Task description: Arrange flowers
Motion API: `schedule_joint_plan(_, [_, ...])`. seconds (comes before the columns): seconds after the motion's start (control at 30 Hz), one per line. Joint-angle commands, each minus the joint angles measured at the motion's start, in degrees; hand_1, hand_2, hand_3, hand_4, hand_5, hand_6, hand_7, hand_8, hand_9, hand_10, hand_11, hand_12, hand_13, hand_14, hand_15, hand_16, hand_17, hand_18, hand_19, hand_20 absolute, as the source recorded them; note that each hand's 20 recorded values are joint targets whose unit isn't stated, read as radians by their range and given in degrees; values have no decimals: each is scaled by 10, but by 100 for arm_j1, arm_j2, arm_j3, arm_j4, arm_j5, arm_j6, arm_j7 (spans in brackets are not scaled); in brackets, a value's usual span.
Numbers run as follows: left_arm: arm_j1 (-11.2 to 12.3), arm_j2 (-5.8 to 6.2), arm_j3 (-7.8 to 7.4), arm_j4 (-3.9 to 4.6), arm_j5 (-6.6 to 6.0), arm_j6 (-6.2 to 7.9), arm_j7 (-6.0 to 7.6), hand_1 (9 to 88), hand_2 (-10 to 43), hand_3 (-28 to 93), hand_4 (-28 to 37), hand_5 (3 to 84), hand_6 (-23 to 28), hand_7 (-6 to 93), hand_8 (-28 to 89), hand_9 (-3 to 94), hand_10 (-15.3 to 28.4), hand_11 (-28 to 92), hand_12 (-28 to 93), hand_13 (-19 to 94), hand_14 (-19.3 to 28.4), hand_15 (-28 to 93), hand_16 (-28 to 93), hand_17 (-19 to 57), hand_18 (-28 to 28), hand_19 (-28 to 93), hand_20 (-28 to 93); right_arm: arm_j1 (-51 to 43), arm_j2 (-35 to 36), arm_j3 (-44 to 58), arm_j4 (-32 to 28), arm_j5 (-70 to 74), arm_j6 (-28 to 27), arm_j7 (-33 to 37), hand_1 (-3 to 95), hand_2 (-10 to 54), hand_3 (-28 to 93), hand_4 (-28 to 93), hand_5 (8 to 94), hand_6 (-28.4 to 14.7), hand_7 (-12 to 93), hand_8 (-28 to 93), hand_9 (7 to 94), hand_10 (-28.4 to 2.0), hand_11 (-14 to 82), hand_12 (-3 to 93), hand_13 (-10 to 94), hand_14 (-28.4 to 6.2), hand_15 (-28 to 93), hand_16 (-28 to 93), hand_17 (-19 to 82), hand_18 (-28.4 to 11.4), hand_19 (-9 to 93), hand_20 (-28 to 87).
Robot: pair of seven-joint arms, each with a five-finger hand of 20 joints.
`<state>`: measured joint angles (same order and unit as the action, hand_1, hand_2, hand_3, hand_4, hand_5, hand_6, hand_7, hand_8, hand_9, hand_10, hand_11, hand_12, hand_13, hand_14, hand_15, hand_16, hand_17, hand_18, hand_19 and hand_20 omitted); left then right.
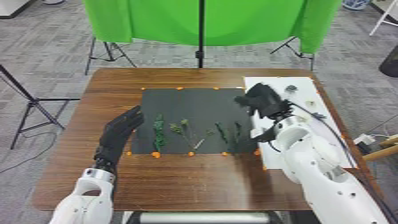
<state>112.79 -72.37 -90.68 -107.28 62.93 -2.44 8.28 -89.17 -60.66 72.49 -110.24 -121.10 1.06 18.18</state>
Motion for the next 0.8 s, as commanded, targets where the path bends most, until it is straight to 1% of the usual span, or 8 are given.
schedule_joint_plan(0.03, [140, -107, 118, 137, 29, -52, -19, 214, -68, 669, -198, 423, 30, 61, -49, 414, 107, 83, 155, 312, 146, 84, 45, 25, 114, 8, 173, -14, 446, 814, -33, -1446, -1031, 249, 409, -17, 559, -119, 650, -4, 181, 12, 744, -148, 233, 258, 789, -77, 683, 353, 572, -150, 932, 626])
schedule_joint_plan(0.1, [137, -128, 124, 139, 28, -43, -13, 214, -67, 668, -198, 423, 30, 62, -49, 415, 107, 84, 156, 312, 146, 84, 45, 25, 114, 8, 173, 21, 480, 844, 124, -1754, -1298, 197, 406, -48, 571, -113, 632, 4, 177, -56, 730, -153, 215, 254, 783, -78, 685, 350, 568, -150, 932, 623])
schedule_joint_plan(0.2, [135, -139, 130, 137, 42, -46, -9, 214, -68, 669, -197, 423, 29, 62, -49, 415, 107, 84, 155, 312, 146, 84, 45, 25, 114, 8, 174, 97, 457, 840, 358, -1997, -1656, 203, 398, -87, 585, -117, 615, 9, 157, -69, 713, -163, 194, 246, 782, -80, 686, 348, 569, -152, 932, 622])
schedule_joint_plan(0.33, [85, -140, 140, 161, 35, -50, -20, 215, -66, 667, -198, 423, 29, 62, -49, 414, 107, 85, 155, 312, 146, 84, 45, 25, 114, 8, 174, 168, 356, 851, 619, -2091, -2172, 280, 388, -95, 586, -124, 572, 15, 130, -72, 684, -170, 174, 240, 784, -81, 688, 346, 574, -152, 932, 624])
schedule_joint_plan(0.43, [99, -137, 124, 158, 34, -28, -14, 214, -68, 669, -197, 423, 29, 62, -49, 414, 107, 85, 155, 312, 146, 84, 45, 25, 114, 8, 174, 153, 306, 781, 832, -2318, -2027, 183, 374, -95, 605, -142, 559, 16, 122, -71, 675, -172, 164, 235, 785, -80, 691, 344, 578, -150, 932, 622])
schedule_joint_plan(0.67, [129, -145, 120, 147, 29, -31, 12, 215, -68, 669, -198, 422, 28, 64, -49, 413, 107, 84, 154, 313, 148, 84, 45, 25, 113, 8, 173, 39, 155, 773, 1180, -2550, -1853, 170, 397, -95, 616, -161, 569, 18, 125, -72, 712, -168, 168, 227, 811, -62, 688, 338, 601, -135, 932, 618])
schedule_joint_plan(0.73, [144, -142, 124, 140, 12, 19, 59, 215, -68, 669, -198, 423, 28, 64, -49, 413, 107, 83, 155, 312, 146, 84, 45, 25, 113, 8, 174, -43, 123, 747, 1279, -2579, -1594, 84, 420, -95, 619, -167, 594, 19, 135, -75, 740, -159, 177, 224, 834, -48, 673, 332, 613, -132, 932, 614])
schedule_joint_plan(0.8, [166, -139, 143, 123, -12, 150, 132, 216, -69, 670, -197, 423, 27, 65, -49, 414, 107, 84, 156, 313, 146, 85, 45, 25, 113, 8, 174, -116, 101, 695, 1396, -2706, -1304, 17, 448, -95, 615, -174, 622, 21, 146, -80, 771, -147, 192, 223, 856, -39, 661, 331, 624, -127, 932, 611])
